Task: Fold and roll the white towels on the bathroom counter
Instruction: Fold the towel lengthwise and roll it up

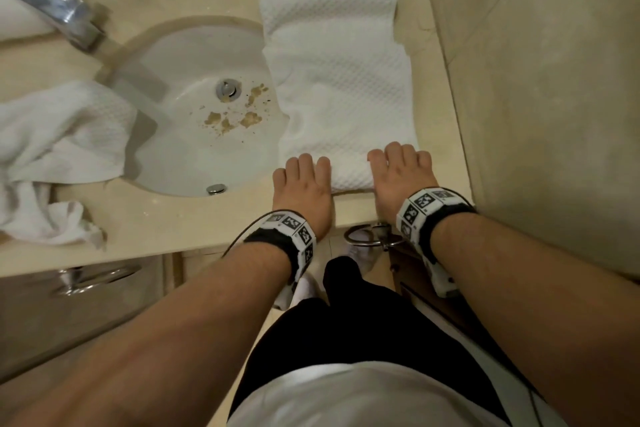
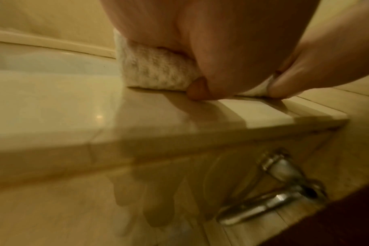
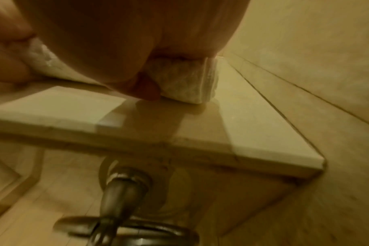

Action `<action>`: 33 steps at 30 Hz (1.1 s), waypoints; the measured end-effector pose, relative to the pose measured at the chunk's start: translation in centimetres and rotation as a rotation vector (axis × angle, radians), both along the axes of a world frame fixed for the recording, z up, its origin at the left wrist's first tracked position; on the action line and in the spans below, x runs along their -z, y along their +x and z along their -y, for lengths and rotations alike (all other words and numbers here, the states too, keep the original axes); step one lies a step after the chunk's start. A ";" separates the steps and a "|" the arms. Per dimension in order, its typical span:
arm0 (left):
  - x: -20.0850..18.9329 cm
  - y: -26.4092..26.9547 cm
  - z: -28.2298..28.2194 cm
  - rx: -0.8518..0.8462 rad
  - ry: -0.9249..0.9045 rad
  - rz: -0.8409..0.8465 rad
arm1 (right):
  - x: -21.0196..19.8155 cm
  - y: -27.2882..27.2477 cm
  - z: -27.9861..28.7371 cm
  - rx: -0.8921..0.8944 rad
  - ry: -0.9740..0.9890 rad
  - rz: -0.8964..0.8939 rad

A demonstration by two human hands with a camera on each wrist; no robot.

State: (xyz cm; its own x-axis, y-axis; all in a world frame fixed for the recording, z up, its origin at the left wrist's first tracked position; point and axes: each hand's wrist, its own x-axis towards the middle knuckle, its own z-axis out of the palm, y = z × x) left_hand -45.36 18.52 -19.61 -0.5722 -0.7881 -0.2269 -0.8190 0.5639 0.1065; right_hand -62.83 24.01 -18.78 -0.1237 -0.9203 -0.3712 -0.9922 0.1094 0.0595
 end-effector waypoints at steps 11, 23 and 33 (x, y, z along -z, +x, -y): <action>-2.0 1.4 -5.8 -0.023 0.156 0.102 | -1.7 1.4 -4.0 0.036 0.144 0.083; -2.3 -0.7 -2.2 -0.089 0.229 0.194 | -0.1 2.6 -5.4 -0.032 -0.193 0.001; -1.7 -0.2 -3.6 0.040 0.026 0.069 | -0.4 1.6 -1.9 0.043 -0.007 -0.023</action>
